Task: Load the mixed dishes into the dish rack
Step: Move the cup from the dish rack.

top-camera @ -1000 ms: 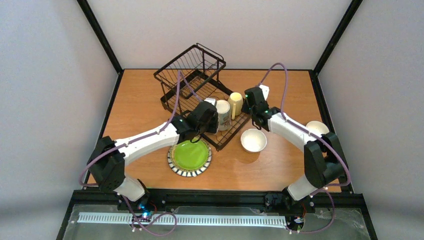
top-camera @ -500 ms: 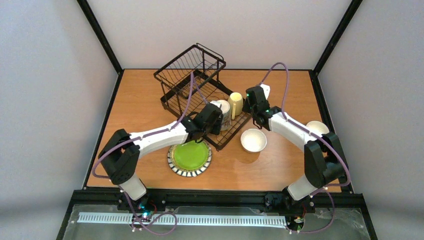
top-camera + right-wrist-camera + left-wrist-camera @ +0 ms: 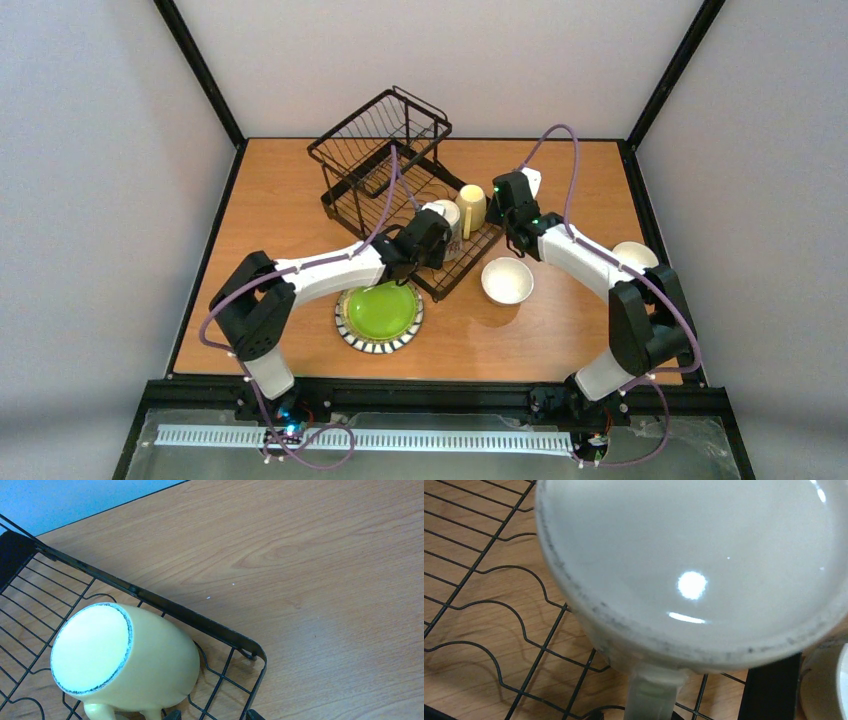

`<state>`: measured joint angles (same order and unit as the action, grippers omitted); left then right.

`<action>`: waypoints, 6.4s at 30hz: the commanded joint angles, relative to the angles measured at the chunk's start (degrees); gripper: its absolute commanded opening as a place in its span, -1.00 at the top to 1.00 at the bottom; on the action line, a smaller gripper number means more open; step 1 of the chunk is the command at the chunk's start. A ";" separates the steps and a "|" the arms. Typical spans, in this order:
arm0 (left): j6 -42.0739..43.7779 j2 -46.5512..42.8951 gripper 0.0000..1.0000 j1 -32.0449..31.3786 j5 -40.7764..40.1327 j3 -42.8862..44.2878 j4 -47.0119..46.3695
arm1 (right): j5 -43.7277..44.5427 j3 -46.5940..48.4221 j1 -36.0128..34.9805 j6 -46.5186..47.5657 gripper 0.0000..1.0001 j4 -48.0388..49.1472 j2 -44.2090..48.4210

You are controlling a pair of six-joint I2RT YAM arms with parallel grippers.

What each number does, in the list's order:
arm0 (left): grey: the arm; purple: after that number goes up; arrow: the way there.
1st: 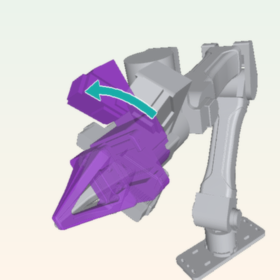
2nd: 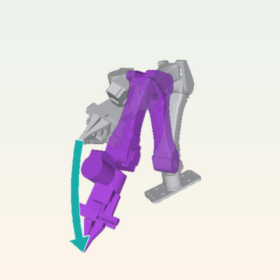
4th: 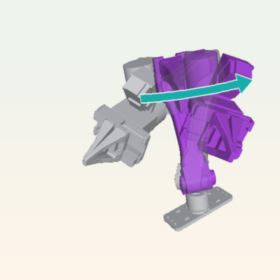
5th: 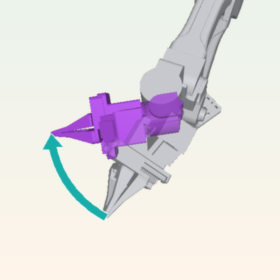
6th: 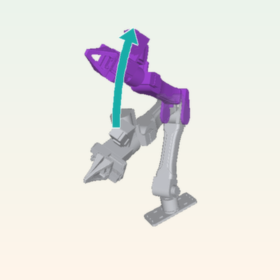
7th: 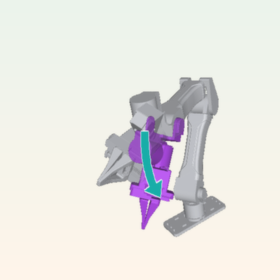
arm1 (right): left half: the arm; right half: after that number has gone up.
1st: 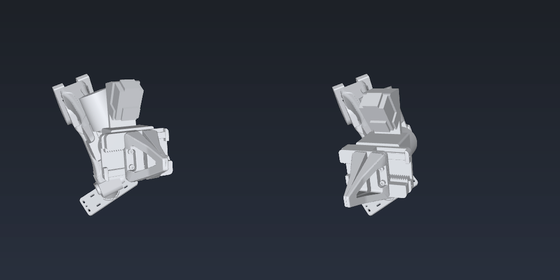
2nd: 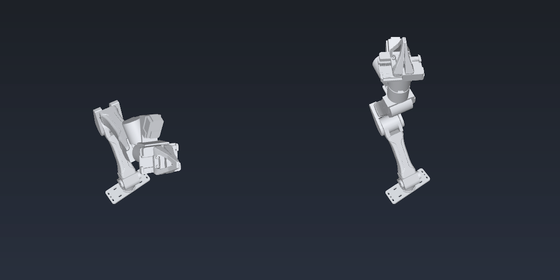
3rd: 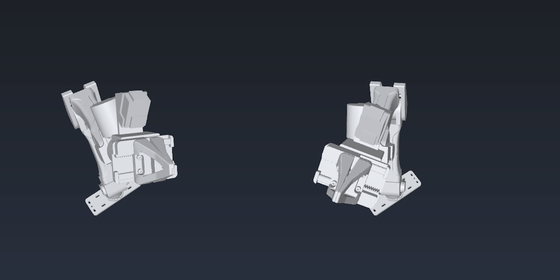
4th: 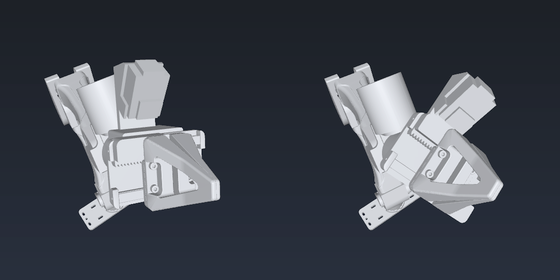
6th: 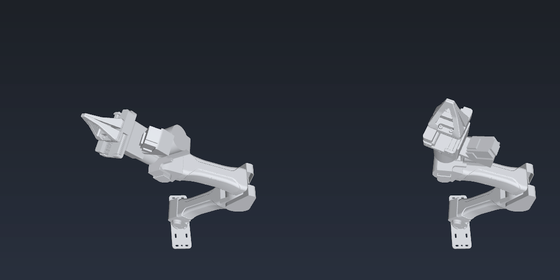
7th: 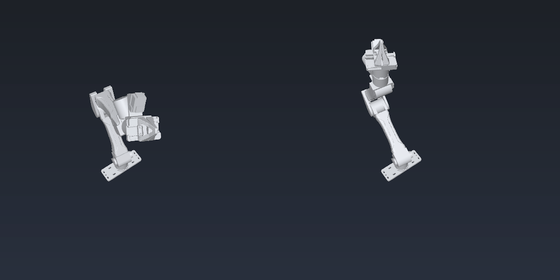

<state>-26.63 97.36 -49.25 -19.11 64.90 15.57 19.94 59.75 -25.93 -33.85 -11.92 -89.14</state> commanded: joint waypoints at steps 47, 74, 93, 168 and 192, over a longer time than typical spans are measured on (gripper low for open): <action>-19.49 6.86 0.68 -0.40 -23.65 8.50 2.40 | -0.26 -1.33 0.61 -0.08 -0.47 1.06 0.94; -44.28 18.29 0.71 -0.32 -41.74 23.34 25.48 | -1.57 -2.26 0.85 -0.17 -0.47 1.86 1.40; -48.96 18.80 0.64 3.35 -42.86 22.48 27.46 | -2.27 -2.00 0.78 1.32 -0.48 1.56 0.95; -41.79 12.69 -0.89 -0.58 -47.15 29.27 31.30 | -2.12 -1.12 0.36 3.79 -0.47 -0.84 3.12; -15.60 11.85 -0.87 -5.36 -57.71 19.63 33.88 | 2.38 -2.75 1.74 2.07 -0.46 -1.47 6.09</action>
<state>-45.34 109.95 -53.54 -71.55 84.79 45.98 20.34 58.15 -25.54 -30.89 -12.32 -85.36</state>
